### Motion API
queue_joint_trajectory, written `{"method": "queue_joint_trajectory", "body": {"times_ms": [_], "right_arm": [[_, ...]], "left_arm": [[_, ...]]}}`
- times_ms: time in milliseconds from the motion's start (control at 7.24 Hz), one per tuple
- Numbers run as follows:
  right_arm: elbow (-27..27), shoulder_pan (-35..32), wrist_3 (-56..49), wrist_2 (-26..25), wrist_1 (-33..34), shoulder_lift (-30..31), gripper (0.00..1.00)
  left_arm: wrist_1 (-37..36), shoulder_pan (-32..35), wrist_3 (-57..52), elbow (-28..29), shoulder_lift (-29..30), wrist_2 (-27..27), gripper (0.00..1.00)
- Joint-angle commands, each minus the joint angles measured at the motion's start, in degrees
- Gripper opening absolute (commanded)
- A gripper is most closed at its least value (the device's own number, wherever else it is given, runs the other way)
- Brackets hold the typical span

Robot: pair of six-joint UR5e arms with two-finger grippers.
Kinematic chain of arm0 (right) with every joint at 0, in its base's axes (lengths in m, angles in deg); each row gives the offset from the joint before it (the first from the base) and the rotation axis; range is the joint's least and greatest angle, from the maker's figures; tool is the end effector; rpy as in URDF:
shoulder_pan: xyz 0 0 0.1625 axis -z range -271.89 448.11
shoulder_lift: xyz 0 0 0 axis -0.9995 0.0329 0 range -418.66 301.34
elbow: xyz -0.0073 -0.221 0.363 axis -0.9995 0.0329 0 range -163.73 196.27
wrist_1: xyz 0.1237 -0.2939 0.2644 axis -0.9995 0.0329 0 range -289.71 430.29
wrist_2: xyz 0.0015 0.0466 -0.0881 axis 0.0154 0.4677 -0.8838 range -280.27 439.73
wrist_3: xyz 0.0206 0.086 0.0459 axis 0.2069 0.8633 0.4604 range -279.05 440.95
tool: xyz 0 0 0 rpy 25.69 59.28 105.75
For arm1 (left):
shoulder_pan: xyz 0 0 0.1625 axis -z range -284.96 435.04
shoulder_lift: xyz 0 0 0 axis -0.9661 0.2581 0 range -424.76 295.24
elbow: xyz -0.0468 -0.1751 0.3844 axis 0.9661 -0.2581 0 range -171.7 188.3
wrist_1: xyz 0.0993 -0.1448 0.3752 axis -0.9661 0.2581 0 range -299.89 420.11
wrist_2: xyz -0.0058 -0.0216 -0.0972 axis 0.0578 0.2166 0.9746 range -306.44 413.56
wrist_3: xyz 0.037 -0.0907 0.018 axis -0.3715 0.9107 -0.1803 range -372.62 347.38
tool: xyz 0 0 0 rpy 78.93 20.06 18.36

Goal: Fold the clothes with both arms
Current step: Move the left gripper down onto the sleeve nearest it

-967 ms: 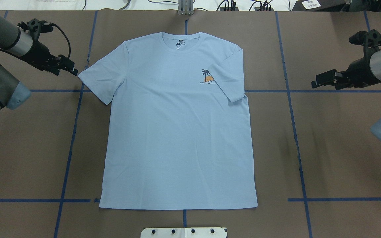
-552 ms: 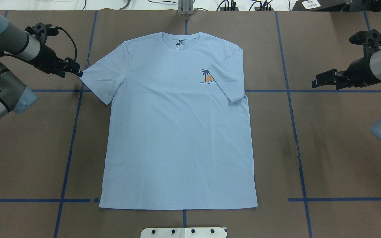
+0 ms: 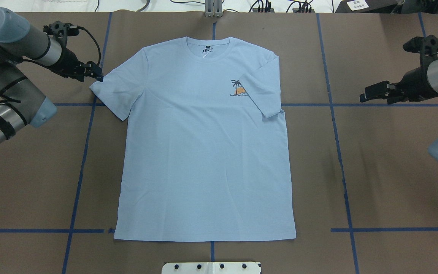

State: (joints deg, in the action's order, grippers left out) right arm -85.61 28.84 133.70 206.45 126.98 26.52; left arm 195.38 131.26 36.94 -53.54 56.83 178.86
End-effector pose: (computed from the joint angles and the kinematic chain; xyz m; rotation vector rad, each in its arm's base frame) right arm -0.2109 -0.4990 0.4483 0.2287 -1.0042 0.0703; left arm 0.3491 -0.6580 0.4798 0.2290 0.9757 0.0096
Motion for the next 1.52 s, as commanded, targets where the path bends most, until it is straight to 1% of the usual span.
{"method": "queue_joint_trajectory", "body": {"times_ms": [0,138,414,552,691,829,1381], "right_arm": [[0.1,0.0,0.1,0.0,0.0,0.1,1.0],[0.1,-0.1,0.1,-0.2,0.0,0.1,1.0],[0.3,0.0,0.1,-0.2,-0.1,0.1,1.0],[0.2,0.0,0.2,-0.1,-0.1,0.1,1.0],[0.2,0.0,0.2,0.0,-0.1,0.1,1.0],[0.1,-0.1,0.2,0.0,-0.1,0.2,1.0],[-0.5,-0.1,0.0,0.2,-0.2,1.0,1.0]], "left_arm": [[-0.3,-1.2,1.8,0.4,0.1,-0.1,0.75],[-0.3,-1.4,3.3,0.1,0.0,-0.1,0.67],[-0.3,-1.4,3.1,0.4,-0.3,-0.1,0.62],[-0.4,-1.4,3.2,0.4,-0.3,-0.2,0.54],[-0.4,-1.4,3.2,0.4,-0.4,-0.2,0.37],[-0.4,-1.4,3.3,0.3,-0.2,-0.2,0.0],[-1.1,-1.3,3.5,-0.4,0.6,0.4,0.0]]}}
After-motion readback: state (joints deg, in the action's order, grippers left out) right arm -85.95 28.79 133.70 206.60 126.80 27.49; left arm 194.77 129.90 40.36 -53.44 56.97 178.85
